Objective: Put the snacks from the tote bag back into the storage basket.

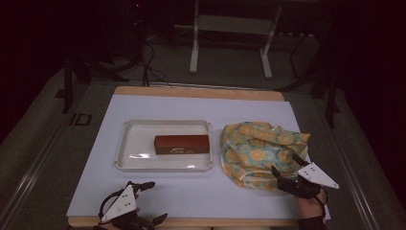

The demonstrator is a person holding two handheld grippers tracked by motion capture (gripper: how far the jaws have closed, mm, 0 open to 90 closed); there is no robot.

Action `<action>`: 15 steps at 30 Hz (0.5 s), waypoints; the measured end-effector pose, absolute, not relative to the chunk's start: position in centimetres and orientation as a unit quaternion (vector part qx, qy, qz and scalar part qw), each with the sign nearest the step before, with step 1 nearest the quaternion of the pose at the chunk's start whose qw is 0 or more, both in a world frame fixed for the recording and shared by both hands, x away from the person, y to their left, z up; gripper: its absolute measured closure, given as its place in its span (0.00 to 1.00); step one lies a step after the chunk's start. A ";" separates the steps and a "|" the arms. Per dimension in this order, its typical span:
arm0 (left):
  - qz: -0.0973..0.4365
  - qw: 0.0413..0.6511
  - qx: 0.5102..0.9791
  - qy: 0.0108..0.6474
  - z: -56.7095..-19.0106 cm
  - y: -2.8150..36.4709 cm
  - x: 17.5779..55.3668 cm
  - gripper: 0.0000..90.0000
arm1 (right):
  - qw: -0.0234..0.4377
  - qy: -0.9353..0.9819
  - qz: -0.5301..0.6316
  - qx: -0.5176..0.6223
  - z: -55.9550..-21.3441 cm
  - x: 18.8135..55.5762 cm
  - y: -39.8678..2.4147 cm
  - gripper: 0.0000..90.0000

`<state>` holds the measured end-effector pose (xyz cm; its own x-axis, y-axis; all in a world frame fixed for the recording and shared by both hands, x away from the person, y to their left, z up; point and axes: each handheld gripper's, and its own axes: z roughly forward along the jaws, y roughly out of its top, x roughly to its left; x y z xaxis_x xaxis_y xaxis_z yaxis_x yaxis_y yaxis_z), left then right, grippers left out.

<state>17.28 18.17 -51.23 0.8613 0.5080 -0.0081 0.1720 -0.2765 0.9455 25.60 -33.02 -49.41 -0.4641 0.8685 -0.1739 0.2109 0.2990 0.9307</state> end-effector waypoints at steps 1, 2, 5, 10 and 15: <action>0.150 0.561 0.785 0.217 -51.2 18.2 17.3 0.01 | 0.358 0.724 0.458 0.373 -49.4 25.6 -33.0 0.15; 0.150 0.561 0.785 0.217 -51.2 18.2 17.3 0.01 | 0.359 0.724 0.455 0.373 -49.5 25.6 -33.0 0.15; 0.149 0.561 0.785 0.216 -51.2 18.2 17.3 0.01 | 0.356 0.725 0.456 0.375 -49.5 25.7 -32.9 0.15; 0.150 0.561 0.785 0.217 -51.2 18.2 17.3 0.01 | 0.353 0.724 0.457 0.378 -49.6 25.7 -33.0 0.15; 0.149 0.562 0.784 0.217 -51.2 18.1 17.3 0.01 | 0.352 0.727 0.457 0.372 -49.5 25.7 -32.9 0.15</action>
